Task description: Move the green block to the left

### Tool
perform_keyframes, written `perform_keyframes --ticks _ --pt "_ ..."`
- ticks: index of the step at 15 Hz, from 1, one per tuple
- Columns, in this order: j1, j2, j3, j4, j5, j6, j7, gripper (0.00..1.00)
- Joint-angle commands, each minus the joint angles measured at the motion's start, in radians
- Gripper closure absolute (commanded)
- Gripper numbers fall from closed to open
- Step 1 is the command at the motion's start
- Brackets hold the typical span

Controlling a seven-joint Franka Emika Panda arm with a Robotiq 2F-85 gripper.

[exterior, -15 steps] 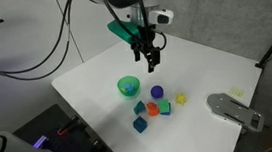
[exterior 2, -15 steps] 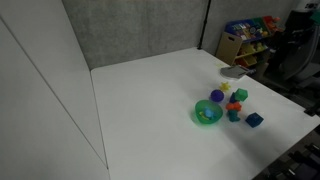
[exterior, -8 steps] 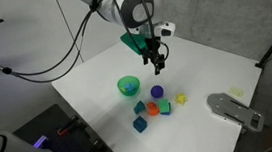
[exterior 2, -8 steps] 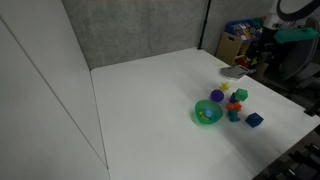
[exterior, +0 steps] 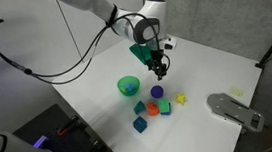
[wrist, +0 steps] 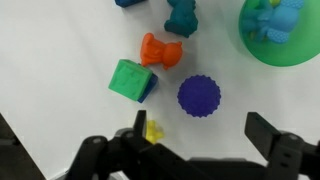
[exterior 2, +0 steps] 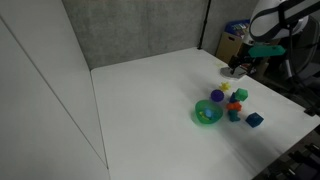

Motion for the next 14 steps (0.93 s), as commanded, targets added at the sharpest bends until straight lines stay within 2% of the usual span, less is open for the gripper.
perform_keyframes --ticks 1,4,5,10,14 --pt "-0.001 0.113 0.0 0.113 0.039 -0.014 0.012 0.0" --pt "0.0 0.163 -0.002 0.16 0.052 -0.03 0.013 0.0" --pt "0.005 0.131 -0.006 0.103 0.038 -0.002 -0.003 0.0" --pt "0.005 0.158 -0.006 0.133 0.041 -0.004 -0.003 0.0" --pt "-0.028 0.209 0.023 0.137 0.078 0.044 -0.073 0.0"
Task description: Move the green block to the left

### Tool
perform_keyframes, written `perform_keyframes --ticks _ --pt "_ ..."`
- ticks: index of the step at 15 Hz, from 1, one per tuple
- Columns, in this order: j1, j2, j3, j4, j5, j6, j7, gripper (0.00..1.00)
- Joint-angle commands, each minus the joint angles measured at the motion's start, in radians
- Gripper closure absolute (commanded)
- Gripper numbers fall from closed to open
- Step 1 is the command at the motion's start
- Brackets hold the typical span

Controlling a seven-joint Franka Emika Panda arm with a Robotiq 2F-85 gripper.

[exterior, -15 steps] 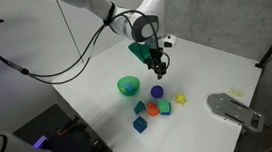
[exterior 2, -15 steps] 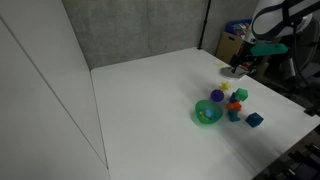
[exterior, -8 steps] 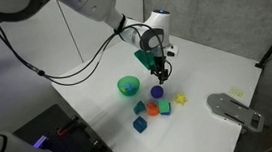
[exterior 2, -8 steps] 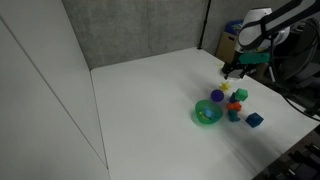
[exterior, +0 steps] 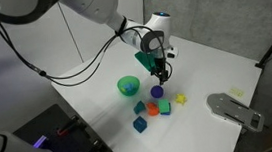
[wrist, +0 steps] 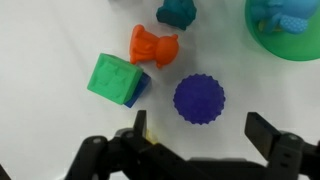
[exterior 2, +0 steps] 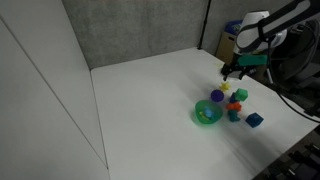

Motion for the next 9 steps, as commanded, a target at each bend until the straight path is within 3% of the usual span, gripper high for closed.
perform_keyframes --ticks 1,9 --pt "-0.031 0.049 0.024 0.005 0.045 0.056 -0.068 0.0" --pt "-0.109 0.137 0.104 -0.012 0.145 0.254 -0.225 0.0"
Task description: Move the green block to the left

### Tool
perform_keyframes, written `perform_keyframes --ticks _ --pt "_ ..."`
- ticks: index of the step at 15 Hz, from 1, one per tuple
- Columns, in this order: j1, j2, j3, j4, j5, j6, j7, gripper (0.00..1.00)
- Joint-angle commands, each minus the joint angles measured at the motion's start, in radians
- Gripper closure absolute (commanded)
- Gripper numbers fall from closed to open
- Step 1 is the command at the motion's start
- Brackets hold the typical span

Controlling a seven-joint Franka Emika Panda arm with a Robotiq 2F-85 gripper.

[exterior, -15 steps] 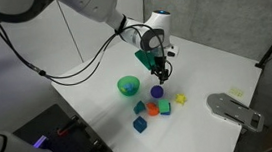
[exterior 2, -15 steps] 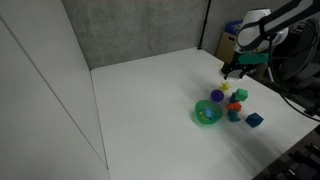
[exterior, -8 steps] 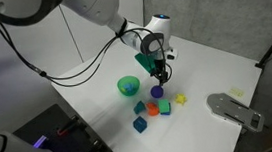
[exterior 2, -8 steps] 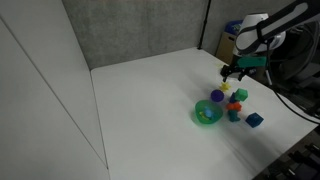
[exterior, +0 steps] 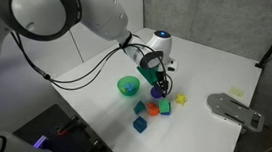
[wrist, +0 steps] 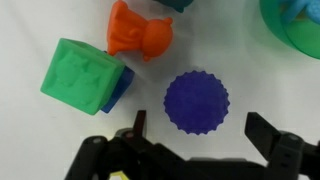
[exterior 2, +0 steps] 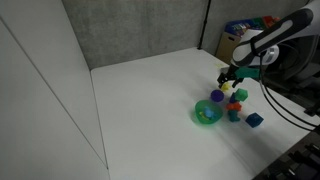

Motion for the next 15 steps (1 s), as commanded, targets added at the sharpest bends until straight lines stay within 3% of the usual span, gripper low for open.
perform_keyframes --ticks 1,7,15 --pt "-0.046 0.026 0.048 0.0 0.045 0.051 -0.079 0.0" --pt "-0.071 0.048 0.049 -0.009 0.048 0.085 -0.093 0.0" --pt "-0.112 0.003 -0.009 -0.079 0.036 0.039 -0.075 0.0"
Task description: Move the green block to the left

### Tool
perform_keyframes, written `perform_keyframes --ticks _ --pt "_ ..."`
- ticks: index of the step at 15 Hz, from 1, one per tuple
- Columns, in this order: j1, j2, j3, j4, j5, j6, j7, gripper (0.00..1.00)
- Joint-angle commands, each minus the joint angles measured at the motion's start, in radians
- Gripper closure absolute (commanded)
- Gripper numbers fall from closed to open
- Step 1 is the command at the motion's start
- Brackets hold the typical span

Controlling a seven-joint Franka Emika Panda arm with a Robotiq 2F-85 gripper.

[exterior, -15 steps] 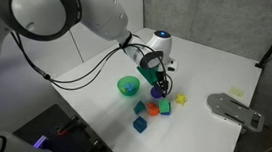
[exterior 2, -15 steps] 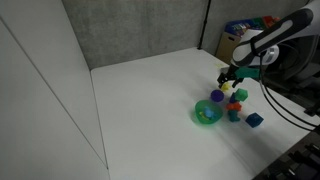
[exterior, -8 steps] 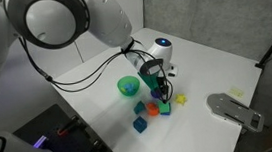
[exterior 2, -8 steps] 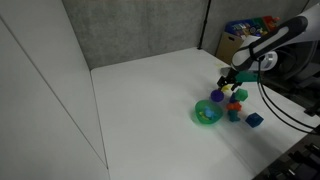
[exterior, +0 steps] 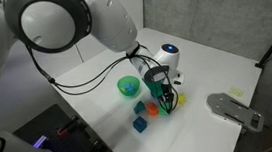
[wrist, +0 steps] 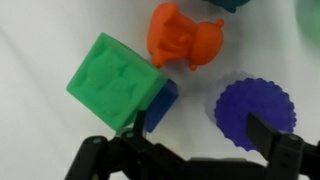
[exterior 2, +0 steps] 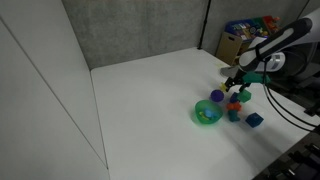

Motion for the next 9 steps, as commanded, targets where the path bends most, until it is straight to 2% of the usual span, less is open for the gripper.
perform_keyframes --ticks 1,9 --pt "-0.029 -0.056 -0.02 -0.074 0.012 -0.031 -0.02 0.0" --pt "-0.056 -0.178 -0.079 -0.221 -0.006 -0.039 -0.039 0.0"
